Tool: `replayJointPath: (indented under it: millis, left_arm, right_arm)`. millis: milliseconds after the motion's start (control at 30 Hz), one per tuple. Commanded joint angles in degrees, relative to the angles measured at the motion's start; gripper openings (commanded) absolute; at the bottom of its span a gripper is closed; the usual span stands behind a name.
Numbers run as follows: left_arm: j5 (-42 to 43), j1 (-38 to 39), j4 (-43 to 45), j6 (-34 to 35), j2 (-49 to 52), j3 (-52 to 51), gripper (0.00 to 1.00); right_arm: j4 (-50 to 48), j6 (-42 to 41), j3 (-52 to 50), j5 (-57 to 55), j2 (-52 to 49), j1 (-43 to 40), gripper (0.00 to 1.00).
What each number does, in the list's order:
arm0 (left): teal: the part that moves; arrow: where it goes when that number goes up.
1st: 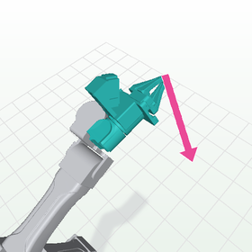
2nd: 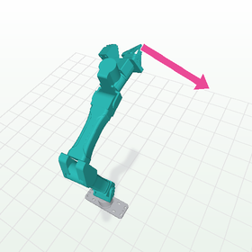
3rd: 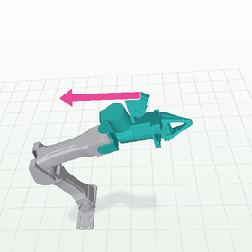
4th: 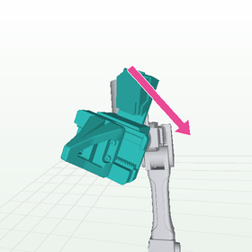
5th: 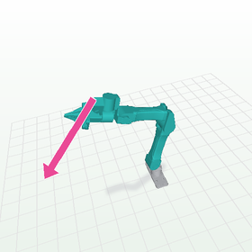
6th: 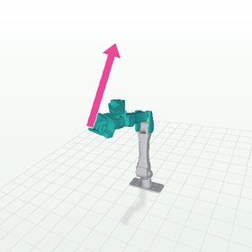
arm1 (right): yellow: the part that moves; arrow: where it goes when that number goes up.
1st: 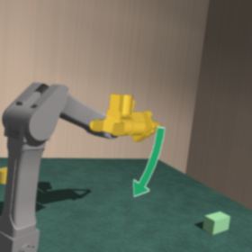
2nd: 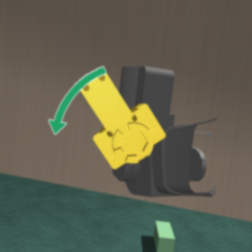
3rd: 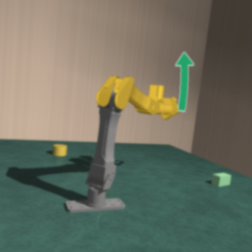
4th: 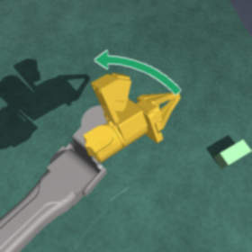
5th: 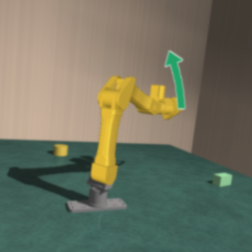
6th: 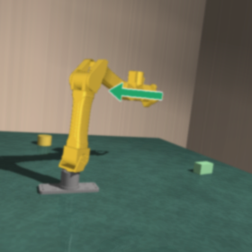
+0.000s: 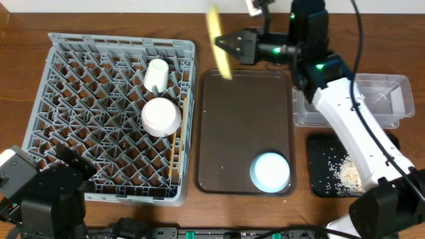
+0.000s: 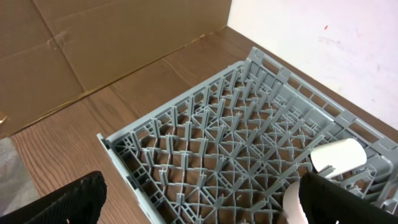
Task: Sort waste into correct bins and load items into the dishwasher
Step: 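Carry the yellow plate left over the rack with the right gripper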
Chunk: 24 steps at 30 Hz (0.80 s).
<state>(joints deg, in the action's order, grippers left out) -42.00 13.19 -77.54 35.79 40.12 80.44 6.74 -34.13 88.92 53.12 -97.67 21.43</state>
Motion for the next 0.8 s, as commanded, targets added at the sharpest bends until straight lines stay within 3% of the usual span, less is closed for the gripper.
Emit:
replayJointPath:
  millis: [0, 167, 367, 567, 767]
  left_arm:
    - [-0.9, 0.13, -0.04, -0.11, 0.17, 0.46, 0.99]
    - [-0.9, 0.13, -0.04, -0.11, 0.17, 0.48, 0.99]
    - [-0.9, 0.13, -0.04, -0.11, 0.17, 0.48, 0.99]
    - [-0.9, 0.13, -0.04, -0.11, 0.17, 0.48, 0.99]
    - [-0.9, 0.13, -0.04, -0.11, 0.17, 0.48, 0.99]
  right_arm:
    - [-3.21, -3.48, 0.15, 0.02, 0.02, 5.27, 0.01]
    - [-13.49, -5.33, 0.15, -10.12, -1.77, 14.23, 0.01]
    - [-35.19, -16.96, 0.15, -13.55, -9.33, 21.14, 0.01]
    - [-57.68, -30.71, 0.15, -14.86, -21.92, 23.56, 0.01]
    - [-77.37, -43.25, 0.15, -23.74, -33.97, 23.63, 0.01]
